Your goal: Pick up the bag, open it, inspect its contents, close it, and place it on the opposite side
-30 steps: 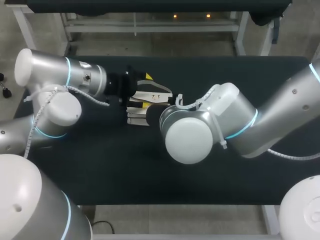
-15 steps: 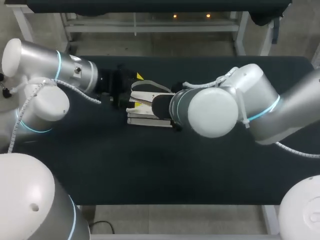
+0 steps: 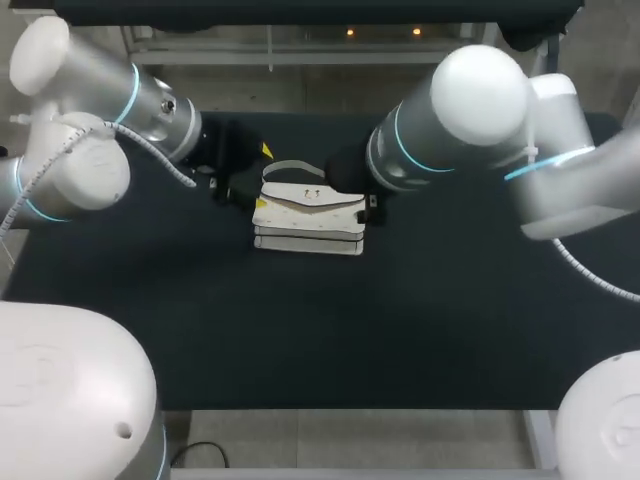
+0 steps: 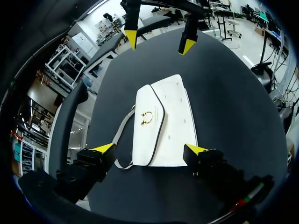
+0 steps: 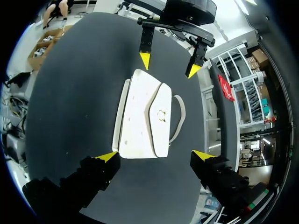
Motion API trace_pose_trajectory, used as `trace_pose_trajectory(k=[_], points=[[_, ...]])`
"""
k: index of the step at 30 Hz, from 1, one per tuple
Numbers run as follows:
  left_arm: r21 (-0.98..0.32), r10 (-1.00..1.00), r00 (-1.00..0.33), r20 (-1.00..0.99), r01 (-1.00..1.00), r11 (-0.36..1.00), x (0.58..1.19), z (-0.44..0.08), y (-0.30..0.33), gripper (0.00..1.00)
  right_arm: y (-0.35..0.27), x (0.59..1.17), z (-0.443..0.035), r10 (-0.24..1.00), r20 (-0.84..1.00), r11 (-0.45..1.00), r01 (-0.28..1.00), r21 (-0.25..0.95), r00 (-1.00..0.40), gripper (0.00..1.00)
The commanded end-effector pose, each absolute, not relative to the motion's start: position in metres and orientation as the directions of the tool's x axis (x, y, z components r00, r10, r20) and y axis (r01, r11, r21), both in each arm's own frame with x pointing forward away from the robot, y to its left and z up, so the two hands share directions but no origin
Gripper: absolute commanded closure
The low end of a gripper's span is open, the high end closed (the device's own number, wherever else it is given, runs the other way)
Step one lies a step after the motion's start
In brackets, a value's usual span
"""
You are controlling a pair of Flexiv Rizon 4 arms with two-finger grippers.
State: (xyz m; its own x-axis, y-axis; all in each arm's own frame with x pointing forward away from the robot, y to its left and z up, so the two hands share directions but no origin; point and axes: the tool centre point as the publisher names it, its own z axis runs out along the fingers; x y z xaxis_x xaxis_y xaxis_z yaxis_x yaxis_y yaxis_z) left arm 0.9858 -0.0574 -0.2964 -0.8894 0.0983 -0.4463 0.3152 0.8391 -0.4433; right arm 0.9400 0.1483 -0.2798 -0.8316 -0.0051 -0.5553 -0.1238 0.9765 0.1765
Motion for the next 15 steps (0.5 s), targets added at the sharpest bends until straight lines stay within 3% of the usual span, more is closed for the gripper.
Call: trace_pose_trajectory(k=[1, 9, 10, 13, 15], points=[[-0.420, 0.098, -0.891, -0.443, 0.303, 0.855, 0.985, -0.295, -0.059, 0.00, 0.148, 0.941, -0.278, -0.014, -0.528, 0.977, -0.125, 0.175, -0.849, 0.00], [-0.420, 0.098, -0.891, -0.443, 0.303, 0.855, 0.985, -0.295, -0.059, 0.00, 0.148, 0.941, -0.278, -0.014, -0.528, 0.977, -0.125, 0.175, -0.849, 0.00], [-0.451, 0.025, -0.919, -0.393, 0.216, 0.866, 0.992, -0.292, -0.063, 0.00, 0.148, 0.941, -0.278, -0.014, -0.528, 0.977, -0.125, 0.175, -0.849, 0.00], [-0.479, -0.147, -0.958, -0.244, -0.013, 0.878, 1.003, -0.283, -0.072, 0.00, 0.151, 0.964, -0.265, 0.155, -0.354, 0.977, 0.091, 0.192, -0.922, 0.00], [-0.399, -0.325, -0.939, -0.110, -0.258, 0.880, 1.009, -0.273, -0.076, 0.00, 0.147, 0.978, -0.258, 0.317, -0.174, 0.939, 0.282, 0.197, -0.932, 0.00]])
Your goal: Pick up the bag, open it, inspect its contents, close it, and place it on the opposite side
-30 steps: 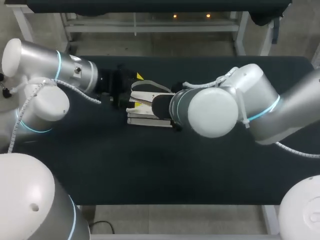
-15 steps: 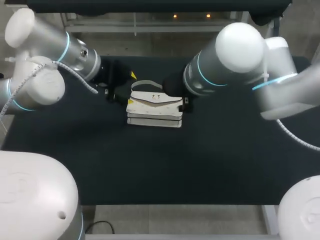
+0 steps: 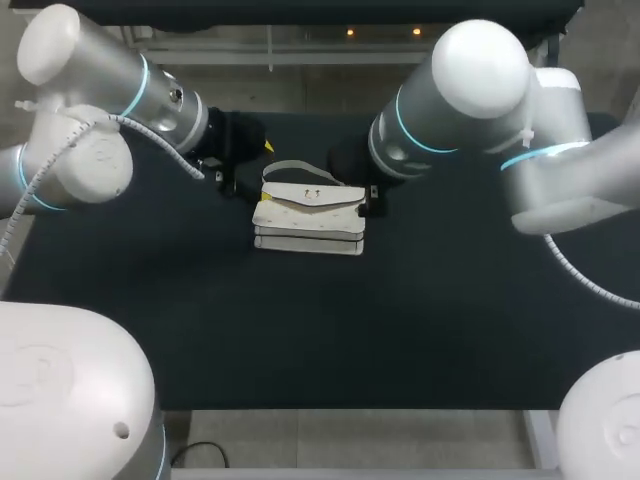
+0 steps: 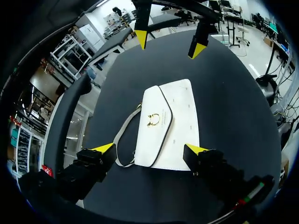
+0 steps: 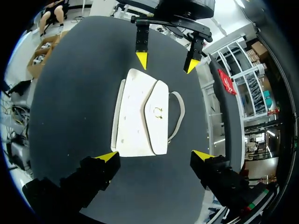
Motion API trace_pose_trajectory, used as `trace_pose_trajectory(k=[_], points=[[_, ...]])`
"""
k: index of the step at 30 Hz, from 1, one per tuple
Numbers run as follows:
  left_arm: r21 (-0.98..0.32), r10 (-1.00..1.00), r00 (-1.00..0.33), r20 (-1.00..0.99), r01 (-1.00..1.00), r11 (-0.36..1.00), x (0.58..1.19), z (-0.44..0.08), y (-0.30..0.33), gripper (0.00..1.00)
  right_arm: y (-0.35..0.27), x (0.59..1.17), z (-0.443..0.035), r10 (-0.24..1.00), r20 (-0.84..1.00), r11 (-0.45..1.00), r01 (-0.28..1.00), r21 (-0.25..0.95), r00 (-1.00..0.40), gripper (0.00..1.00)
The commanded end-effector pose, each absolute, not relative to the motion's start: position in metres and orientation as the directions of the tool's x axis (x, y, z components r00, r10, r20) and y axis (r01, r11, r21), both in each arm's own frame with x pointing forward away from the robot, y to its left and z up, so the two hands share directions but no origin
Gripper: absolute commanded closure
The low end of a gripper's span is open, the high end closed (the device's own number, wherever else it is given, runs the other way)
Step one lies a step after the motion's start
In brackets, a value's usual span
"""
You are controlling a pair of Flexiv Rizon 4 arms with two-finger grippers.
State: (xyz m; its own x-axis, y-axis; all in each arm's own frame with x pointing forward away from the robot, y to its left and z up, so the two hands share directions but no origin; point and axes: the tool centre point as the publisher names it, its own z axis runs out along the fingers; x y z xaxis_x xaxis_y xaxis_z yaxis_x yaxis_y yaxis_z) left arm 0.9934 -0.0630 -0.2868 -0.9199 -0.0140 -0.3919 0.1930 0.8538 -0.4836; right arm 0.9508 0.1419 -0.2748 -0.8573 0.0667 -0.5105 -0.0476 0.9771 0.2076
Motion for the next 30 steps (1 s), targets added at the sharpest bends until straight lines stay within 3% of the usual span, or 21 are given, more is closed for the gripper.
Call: trace_pose_trajectory(k=[1, 5, 10, 13, 15, 30], points=[[-0.357, -0.379, -0.923, -0.065, -0.333, 0.873, 1.009, -0.271, -0.077, 0.00, 0.144, 0.981, -0.255, 0.365, -0.115, 0.918, 0.337, 0.208, -0.924, 0.00], [-0.243, -0.575, -0.815, 0.064, -0.572, 0.783, 1.007, -0.269, -0.076, 0.00, 0.129, 0.981, -0.246, 0.536, 0.034, 0.807, 0.524, 0.273, -0.844, 0.00], [-0.224, -0.694, -0.670, 0.264, -0.742, 0.632, 1.002, -0.275, -0.061, 0.00, 0.119, 0.968, -0.247, 0.651, 0.151, 0.680, 0.660, 0.319, -0.744, 0.00], [-0.221, -0.755, -0.576, 0.314, -0.818, 0.531, 0.994, -0.282, -0.052, 0.00, 0.114, 0.957, -0.251, 0.714, 0.187, 0.596, 0.726, 0.343, -0.675, 0.00], [-0.219, -0.873, -0.445, 0.197, -0.888, 0.403, 0.989, -0.287, -0.049, 0.00, 0.111, 0.949, -0.257, 0.800, 0.149, 0.516, 0.793, 0.324, -0.581, 0.00], [-0.219, -0.873, -0.445, 0.197, -0.888, 0.403, 0.989, -0.287, -0.049, 0.00, 0.111, 0.946, -0.260, 0.837, 0.106, 0.489, 0.820, 0.296, -0.537, 0.00]])
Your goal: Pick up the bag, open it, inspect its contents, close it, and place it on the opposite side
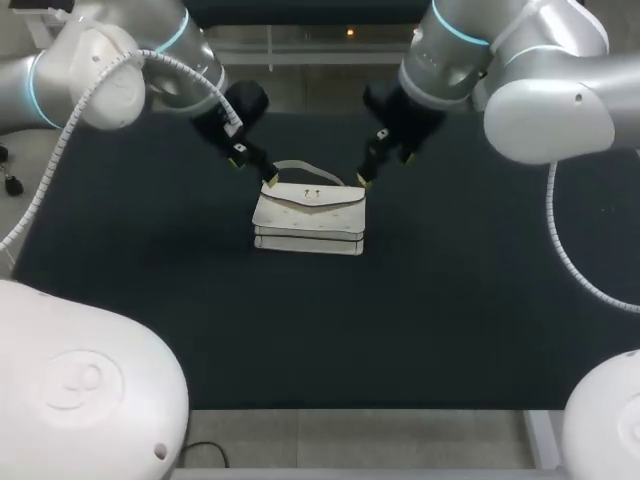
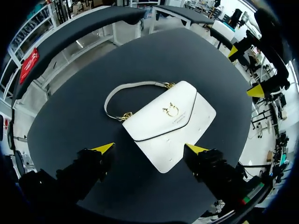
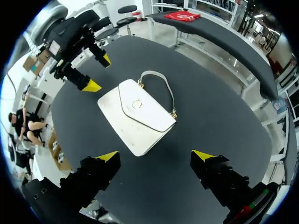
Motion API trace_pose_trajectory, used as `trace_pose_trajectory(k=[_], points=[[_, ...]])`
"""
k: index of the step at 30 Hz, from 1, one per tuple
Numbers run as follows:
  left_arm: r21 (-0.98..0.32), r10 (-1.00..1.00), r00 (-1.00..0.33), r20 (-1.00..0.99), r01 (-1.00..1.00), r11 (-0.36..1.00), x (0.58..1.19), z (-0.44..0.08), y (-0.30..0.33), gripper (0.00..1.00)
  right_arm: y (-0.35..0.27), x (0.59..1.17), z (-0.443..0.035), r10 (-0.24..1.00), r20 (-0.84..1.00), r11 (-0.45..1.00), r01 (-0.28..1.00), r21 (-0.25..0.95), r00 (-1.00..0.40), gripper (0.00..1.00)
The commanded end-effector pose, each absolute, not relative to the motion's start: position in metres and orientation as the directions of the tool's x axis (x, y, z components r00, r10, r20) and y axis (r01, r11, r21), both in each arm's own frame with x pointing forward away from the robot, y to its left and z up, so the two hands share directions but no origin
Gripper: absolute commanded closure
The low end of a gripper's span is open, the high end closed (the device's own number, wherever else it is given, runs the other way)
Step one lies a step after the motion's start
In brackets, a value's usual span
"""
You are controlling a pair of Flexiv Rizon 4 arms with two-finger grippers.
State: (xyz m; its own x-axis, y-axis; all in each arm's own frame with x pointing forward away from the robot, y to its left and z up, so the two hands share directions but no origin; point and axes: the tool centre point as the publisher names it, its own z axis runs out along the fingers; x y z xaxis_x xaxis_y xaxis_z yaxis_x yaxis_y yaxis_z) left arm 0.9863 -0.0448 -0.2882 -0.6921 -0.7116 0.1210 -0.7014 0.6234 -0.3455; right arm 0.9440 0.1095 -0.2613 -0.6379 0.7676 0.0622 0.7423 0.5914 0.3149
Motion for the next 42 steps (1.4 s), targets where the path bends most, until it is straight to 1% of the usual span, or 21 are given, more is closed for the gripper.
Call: trace_pose_trajectory(k=[1, 2, 3, 5, 6, 7, 8, 9, 10, 11, 14, 20, 21, 22, 26, 27, 28, 29, 41, 42], points=[[-0.219, -0.873, -0.445, 0.197, -0.888, 0.403, 0.989, -0.287, -0.049, 0.00, 0.111, 0.946, -0.260, 0.837, 0.106, 0.489, 0.820, 0.296, -0.537, 0.00], [-0.219, -0.873, -0.445, 0.197, -0.888, 0.403, 0.989, -0.287, -0.049, 0.00, 0.113, 0.947, -0.258, 0.854, 0.159, 0.432, 0.846, 0.313, -0.495, 0.00], [-0.197, -0.917, -0.335, 0.218, -0.935, 0.295, 0.991, -0.285, -0.050, 0.00, 0.113, 0.949, -0.257, 0.871, 0.205, 0.378, 0.875, 0.304, -0.447, 0.00], [-0.122, -0.939, -0.195, 0.283, -0.978, 0.167, 0.992, -0.286, -0.050, 0.00, 0.112, 0.949, -0.257, 0.878, 0.272, 0.311, 0.901, 0.301, -0.394, 0.00], [-0.117, -0.955, -0.126, 0.269, -0.988, 0.097, 0.992, -0.288, -0.050, 0.00, 0.111, 0.948, -0.258, 0.880, 0.286, 0.294, 0.907, 0.300, -0.380, 0.00], [-0.111, -0.951, -0.094, 0.295, -0.992, 0.063, 0.989, -0.291, -0.049, 0.00, 0.109, 0.948, -0.259, 0.887, 0.321, 0.242, 0.926, 0.288, -0.331, 0.00], [-0.082, -0.941, -0.063, 0.334, -0.996, 0.038, 0.988, -0.292, -0.046, 0.00, 0.107, 0.947, -0.260, 0.882, 0.348, 0.222, 0.931, 0.289, -0.318, 0.00], [-0.081, -0.940, -0.028, 0.339, -0.997, 0.000, 0.987, -0.294, -0.044, 0.00, 0.105, 0.946, -0.261, 0.877, 0.373, 0.199, 0.936, 0.289, -0.302, 0.00], [-0.077, -0.927, -0.026, 0.375, -0.997, -0.003, 0.984, -0.295, -0.042, 0.00, 0.103, 0.945, -0.262, 0.873, 0.402, 0.172, 0.945, 0.277, -0.277, 0.00], [-0.049, -0.916, 0.006, 0.402, -0.998, -0.028, 0.984, -0.296, -0.040, 0.00, 0.102, 0.945, -0.263, 0.868, 0.419, 0.159, 0.948, 0.276, -0.268, 0.00], [-0.047, -0.897, 0.033, 0.441, -0.997, -0.060, 0.985, -0.301, -0.038, 0.00, 0.101, 0.944, -0.266, 0.868, 0.441, 0.114, 0.956, 0.271, -0.229, 0.00], [-0.012, -0.829, 0.058, 0.556, -0.997, -0.078, 0.993, -0.313, -0.035, 0.00, 0.104, 0.945, -0.272, 0.858, 0.488, 0.043, 0.970, 0.237, -0.158, 0.00], [-0.014, -0.812, 0.051, 0.582, -0.997, -0.073, 0.994, -0.316, -0.033, 0.00, 0.105, 0.945, -0.274, 0.851, 0.501, 0.040, 0.970, 0.239, -0.158, 0.00], [0.001, -0.799, 0.078, 0.596, -0.995, -0.096, 0.996, -0.318, -0.032, 0.00, 0.106, 0.945, -0.275, 0.847, 0.510, 0.030, 0.972, 0.234, -0.149, 0.00], [0.008, -0.738, 0.074, 0.671, -0.996, -0.092, 0.998, -0.326, -0.031, 0.00, 0.109, 0.947, -0.279, 0.830, 0.543, 0.009, 0.975, 0.222, -0.131, 0.00], [0.012, -0.734, 0.078, 0.675, -0.995, -0.095, 0.999, -0.327, -0.031, 0.00, 0.111, 0.948, -0.279, 0.825, 0.550, 0.007, 0.976, 0.216, -0.127, 0.00], [0.011, -0.736, 0.058, 0.675, -0.998, -0.069, 1.000, -0.327, -0.031, 0.00, 0.111, 0.949, -0.280, 0.828, 0.553, -0.026, 0.978, 0.205, -0.094, 0.00], [0.011, -0.736, 0.058, 0.675, -0.998, -0.069, 1.000, -0.327, -0.031, 0.00, 0.112, 0.950, -0.281, 0.847, 0.525, -0.036, 0.978, 0.208, -0.081, 0.00], [0.011, -0.736, 0.058, 0.675, -0.998, -0.069, 1.000, -0.327, -0.031, 0.00, 0.112, 0.950, -0.281, 0.847, 0.525, -0.036, 0.978, 0.208, -0.081, 0.00], [0.012, -0.715, 0.061, 0.696, -0.997, -0.074, 1.000, -0.328, -0.032, 0.00, 0.114, 0.954, -0.286, 0.851, 0.522, -0.041, 0.982, 0.186, -0.063, 0.00]])
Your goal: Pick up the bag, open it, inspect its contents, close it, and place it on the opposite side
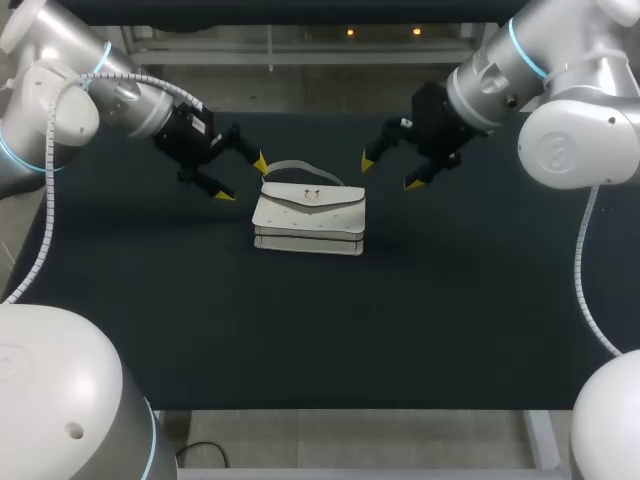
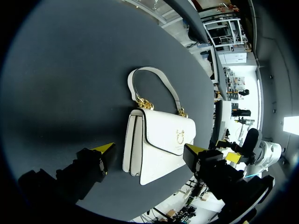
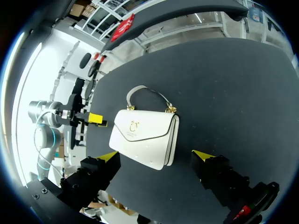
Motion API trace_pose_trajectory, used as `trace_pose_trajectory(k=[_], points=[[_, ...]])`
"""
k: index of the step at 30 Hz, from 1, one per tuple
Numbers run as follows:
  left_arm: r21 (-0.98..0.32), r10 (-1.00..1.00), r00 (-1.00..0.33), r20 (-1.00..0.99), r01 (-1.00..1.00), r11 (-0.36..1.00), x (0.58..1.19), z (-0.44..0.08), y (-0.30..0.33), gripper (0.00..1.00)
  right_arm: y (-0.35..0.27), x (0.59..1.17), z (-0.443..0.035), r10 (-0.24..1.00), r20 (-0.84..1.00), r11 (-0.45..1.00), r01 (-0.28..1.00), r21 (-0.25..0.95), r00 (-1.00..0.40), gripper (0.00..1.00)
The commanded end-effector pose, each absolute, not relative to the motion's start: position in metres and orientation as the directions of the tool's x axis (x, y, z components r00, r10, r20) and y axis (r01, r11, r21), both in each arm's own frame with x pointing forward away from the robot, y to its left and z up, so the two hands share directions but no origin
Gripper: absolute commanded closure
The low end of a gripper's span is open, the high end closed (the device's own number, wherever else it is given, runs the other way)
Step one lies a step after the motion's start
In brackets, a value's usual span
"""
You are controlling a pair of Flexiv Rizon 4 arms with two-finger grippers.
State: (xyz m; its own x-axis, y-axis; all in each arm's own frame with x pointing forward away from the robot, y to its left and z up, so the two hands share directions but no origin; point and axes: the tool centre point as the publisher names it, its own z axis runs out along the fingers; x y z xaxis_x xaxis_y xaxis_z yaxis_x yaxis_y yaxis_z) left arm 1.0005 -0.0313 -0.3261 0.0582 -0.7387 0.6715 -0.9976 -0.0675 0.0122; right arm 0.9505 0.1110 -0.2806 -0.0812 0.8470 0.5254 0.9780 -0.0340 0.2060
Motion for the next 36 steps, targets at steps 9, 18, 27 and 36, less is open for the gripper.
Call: trace_pose_trajectory(k=[9, 18, 27, 36], points=[[0.001, -0.583, -0.020, 0.812, -0.999, 0.035, 0.996, -0.332, -0.035, 0.00, 0.108, 0.980, -0.304, 0.705, 0.707, -0.048, 0.998, -0.036, 0.059, 0.00], [0.044, -0.510, 0.000, 0.860, -0.996, 0.075, 1.004, -0.338, -0.037, 0.00, 0.120, 0.992, -0.324, 0.584, 0.806, -0.040, 0.994, -0.097, 0.102, 0.00], [0.062, -0.476, 0.008, 0.879, -0.993, 0.096, 1.010, -0.342, -0.046, 0.00, 0.139, 0.983, -0.334, 0.535, 0.842, -0.005, 0.997, -0.082, 0.072, 0.22], [0.086, -0.449, 0.031, 0.893, -0.991, 0.101, 1.013, -0.348, -0.050, 0.15, 0.134, 0.976, -0.347, 0.529, 0.843, -0.022, 0.994, -0.108, 0.103, 0.39]])
